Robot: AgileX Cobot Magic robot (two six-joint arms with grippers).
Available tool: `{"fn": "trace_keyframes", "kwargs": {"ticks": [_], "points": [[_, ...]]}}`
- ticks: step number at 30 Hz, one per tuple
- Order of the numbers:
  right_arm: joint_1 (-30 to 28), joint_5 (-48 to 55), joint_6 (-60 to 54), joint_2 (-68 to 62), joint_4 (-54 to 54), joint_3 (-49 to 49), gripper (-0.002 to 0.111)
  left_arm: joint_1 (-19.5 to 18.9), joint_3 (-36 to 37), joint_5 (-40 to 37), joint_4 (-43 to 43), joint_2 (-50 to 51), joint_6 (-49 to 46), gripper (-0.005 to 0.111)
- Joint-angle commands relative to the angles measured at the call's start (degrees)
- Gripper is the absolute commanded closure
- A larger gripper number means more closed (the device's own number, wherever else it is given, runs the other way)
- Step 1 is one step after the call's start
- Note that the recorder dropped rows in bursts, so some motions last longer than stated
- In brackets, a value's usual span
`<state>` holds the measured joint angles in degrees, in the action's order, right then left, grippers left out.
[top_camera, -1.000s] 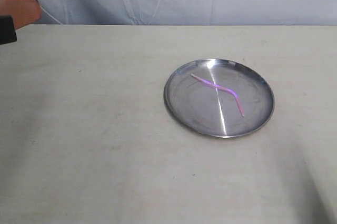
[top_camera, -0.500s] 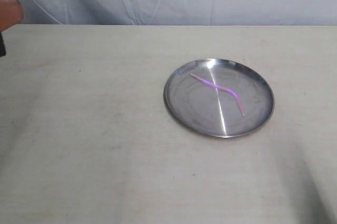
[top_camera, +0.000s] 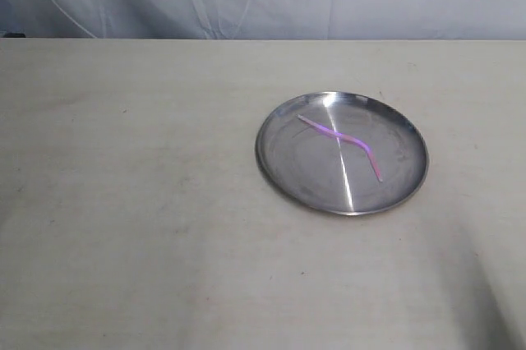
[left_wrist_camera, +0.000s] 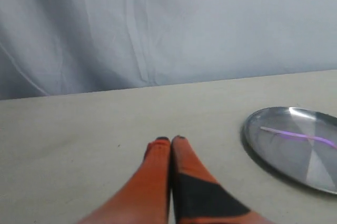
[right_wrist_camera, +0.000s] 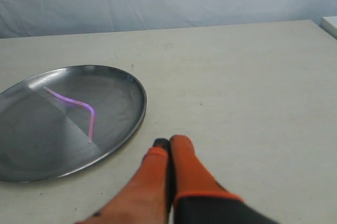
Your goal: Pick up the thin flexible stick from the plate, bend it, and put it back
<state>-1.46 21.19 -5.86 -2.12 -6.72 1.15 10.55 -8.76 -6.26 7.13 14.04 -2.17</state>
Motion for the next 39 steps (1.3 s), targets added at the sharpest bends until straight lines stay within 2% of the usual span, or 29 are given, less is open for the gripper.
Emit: {"fn": "trace_keyframes", "kwargs": {"ticks": [1, 7, 14, 26, 31, 39], "points": [[-0.2, -1.0, -0.3, 0.2, -0.3, -0.3, 0.108, -4.5, 3.7, -4.9, -0.4, -7.4, 0.7, 0.107], [-0.2, -1.0, -0.3, 0.2, -0.4, -0.3, 0.108, -8.8, 6.4, -9.8, -0.4, -14.0, 0.8, 0.107], [-0.2, -1.0, -0.3, 0.2, -1.4, -0.3, 0.108, -9.7, 8.4, -14.1, -0.8, -14.0, 0.8, 0.107], [-0.2, -1.0, -0.3, 0.2, -3.0, -0.3, 0.108, -9.9, 8.8, -10.6, -4.6, -14.0, 0.6, 0.107], [-0.2, -1.0, -0.3, 0.2, -3.0, -0.3, 0.108, -9.9, 8.8, -5.2, -5.7, -14.0, 0.6, 0.107], [-0.2, -1.0, -0.3, 0.2, -2.9, -0.3, 0.108, -9.9, 8.8, -4.8, -5.7, -14.0, 0.6, 0.107]]}}
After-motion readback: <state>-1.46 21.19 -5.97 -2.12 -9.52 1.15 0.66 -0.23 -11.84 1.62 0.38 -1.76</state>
